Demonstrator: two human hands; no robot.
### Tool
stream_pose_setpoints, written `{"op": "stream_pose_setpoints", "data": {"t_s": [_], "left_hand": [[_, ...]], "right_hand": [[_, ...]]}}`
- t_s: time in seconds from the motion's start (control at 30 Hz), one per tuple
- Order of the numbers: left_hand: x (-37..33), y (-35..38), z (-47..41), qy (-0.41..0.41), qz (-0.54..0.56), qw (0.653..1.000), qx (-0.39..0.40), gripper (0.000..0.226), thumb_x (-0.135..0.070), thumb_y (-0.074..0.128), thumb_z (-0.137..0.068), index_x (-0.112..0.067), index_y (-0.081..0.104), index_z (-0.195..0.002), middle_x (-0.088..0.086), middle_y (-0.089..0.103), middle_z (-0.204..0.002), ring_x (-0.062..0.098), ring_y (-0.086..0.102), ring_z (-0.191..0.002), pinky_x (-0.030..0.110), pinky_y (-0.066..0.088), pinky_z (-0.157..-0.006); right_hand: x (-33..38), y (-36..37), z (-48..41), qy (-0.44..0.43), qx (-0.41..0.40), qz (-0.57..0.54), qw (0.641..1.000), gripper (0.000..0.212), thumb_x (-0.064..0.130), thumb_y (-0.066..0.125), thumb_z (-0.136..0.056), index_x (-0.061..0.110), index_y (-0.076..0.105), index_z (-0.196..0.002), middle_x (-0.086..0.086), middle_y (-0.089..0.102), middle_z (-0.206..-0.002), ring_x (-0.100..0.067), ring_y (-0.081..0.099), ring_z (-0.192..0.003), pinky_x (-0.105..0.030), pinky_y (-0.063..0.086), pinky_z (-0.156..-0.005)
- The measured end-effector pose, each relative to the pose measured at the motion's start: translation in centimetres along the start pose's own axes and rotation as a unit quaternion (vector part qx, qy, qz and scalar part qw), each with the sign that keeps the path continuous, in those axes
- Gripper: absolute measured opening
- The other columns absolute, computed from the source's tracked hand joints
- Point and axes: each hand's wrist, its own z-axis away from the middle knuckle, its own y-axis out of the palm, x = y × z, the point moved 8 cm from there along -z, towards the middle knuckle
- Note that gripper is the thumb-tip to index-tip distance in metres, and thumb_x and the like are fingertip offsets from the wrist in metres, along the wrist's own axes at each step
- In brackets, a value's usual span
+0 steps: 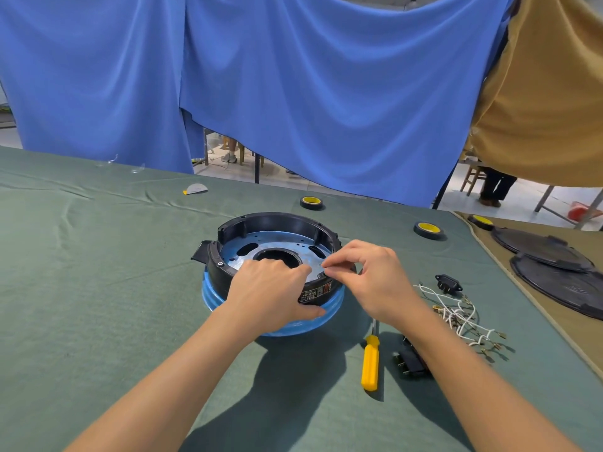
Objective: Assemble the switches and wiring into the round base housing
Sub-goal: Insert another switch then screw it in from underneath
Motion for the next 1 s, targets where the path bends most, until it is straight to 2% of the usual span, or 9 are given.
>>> {"op": "stream_pose_setpoints", "data": {"t_s": [0.07, 0.23, 0.4, 0.47, 0.67, 0.73, 0.87, 1.0], "left_hand": [[0.0, -0.1, 0.1, 0.002, -0.003, 1.000, -0.004, 0.073, -0.084, 0.038, -0.077, -0.029, 0.055, -0.122, -0.004, 0.066, -0.081, 0.021, 0.060, -0.071, 0.029, 0.014, -0.046], [-0.1, -0.1, 0.0, 0.007, -0.004, 1.000, -0.008, 0.073, -0.085, 0.037, -0.076, -0.029, 0.056, -0.120, -0.006, 0.065, -0.077, 0.019, 0.058, -0.065, 0.028, 0.016, -0.045], [-0.1, -0.2, 0.1, 0.008, -0.003, 1.000, -0.013, 0.073, -0.085, 0.036, -0.076, -0.030, 0.056, -0.120, -0.006, 0.065, -0.078, 0.019, 0.059, -0.067, 0.028, 0.016, -0.045], [-0.1, -0.3, 0.1, 0.008, -0.005, 1.000, -0.011, 0.072, -0.085, 0.036, -0.077, -0.029, 0.056, -0.118, -0.006, 0.066, -0.078, 0.019, 0.058, -0.067, 0.028, 0.015, -0.046], [-0.1, -0.3, 0.1, 0.010, 0.000, 1.000, -0.008, 0.070, -0.084, 0.037, -0.077, -0.029, 0.056, -0.117, -0.006, 0.066, -0.080, 0.019, 0.059, -0.070, 0.029, 0.016, -0.047], [-0.2, -0.3, 0.1, 0.011, 0.001, 1.000, -0.009, 0.071, -0.084, 0.036, -0.078, -0.029, 0.056, -0.118, -0.006, 0.066, -0.081, 0.019, 0.061, -0.070, 0.028, 0.017, -0.047], [-0.1, -0.3, 0.0, 0.011, -0.002, 1.000, -0.010, 0.071, -0.084, 0.036, -0.078, -0.028, 0.057, -0.116, -0.007, 0.064, -0.078, 0.018, 0.058, -0.067, 0.028, 0.016, -0.046], [0.0, -0.3, 0.0, 0.007, 0.003, 1.000, -0.011, 0.068, -0.084, 0.037, -0.077, -0.028, 0.057, -0.111, -0.007, 0.063, -0.076, 0.018, 0.054, -0.064, 0.028, 0.017, -0.046]], "right_hand": [[-0.1, 0.2, 0.0, -0.001, -0.002, -0.001, 1.000, 0.012, 0.010, 0.073, -0.084, 0.014, 0.078, -0.094, 0.004, 0.068, -0.088, -0.009, 0.061, -0.083, -0.016, 0.050, -0.074], [-0.7, 0.4, 0.1, 0.011, -0.017, -0.019, 1.000, 0.012, 0.012, 0.073, -0.084, 0.016, 0.079, -0.094, 0.012, 0.062, -0.084, -0.001, 0.058, -0.080, -0.008, 0.044, -0.069], [-0.5, 0.7, 0.8, -0.013, -0.023, 0.014, 1.000, 0.015, 0.012, 0.069, -0.088, 0.015, 0.078, -0.100, 0.008, 0.062, -0.091, -0.007, 0.058, -0.088, -0.018, 0.051, -0.076], [-0.4, 0.6, 1.0, -0.015, -0.033, 0.017, 0.999, 0.015, 0.012, 0.069, -0.088, 0.015, 0.077, -0.101, 0.008, 0.063, -0.091, -0.007, 0.058, -0.088, -0.018, 0.052, -0.076], [-0.6, 0.6, 0.1, 0.013, -0.029, -0.013, 0.999, 0.011, 0.009, 0.071, -0.086, 0.013, 0.079, -0.092, 0.011, 0.063, -0.086, 0.002, 0.058, -0.080, -0.004, 0.042, -0.070], [-0.9, 0.7, 0.2, 0.022, -0.021, -0.021, 0.999, 0.012, 0.010, 0.070, -0.087, 0.014, 0.079, -0.094, 0.012, 0.063, -0.088, 0.002, 0.058, -0.081, -0.003, 0.042, -0.070], [-0.6, 0.7, 0.8, -0.017, -0.014, 0.022, 1.000, 0.015, 0.010, 0.067, -0.089, 0.014, 0.077, -0.100, 0.008, 0.062, -0.093, -0.006, 0.057, -0.087, -0.008, 0.046, -0.074], [-0.1, 0.3, 1.4, -0.055, -0.027, 0.048, 0.997, 0.022, 0.007, 0.062, -0.091, 0.015, 0.075, -0.106, 0.009, 0.066, -0.098, -0.003, 0.057, -0.090, -0.016, 0.051, -0.077]]}}
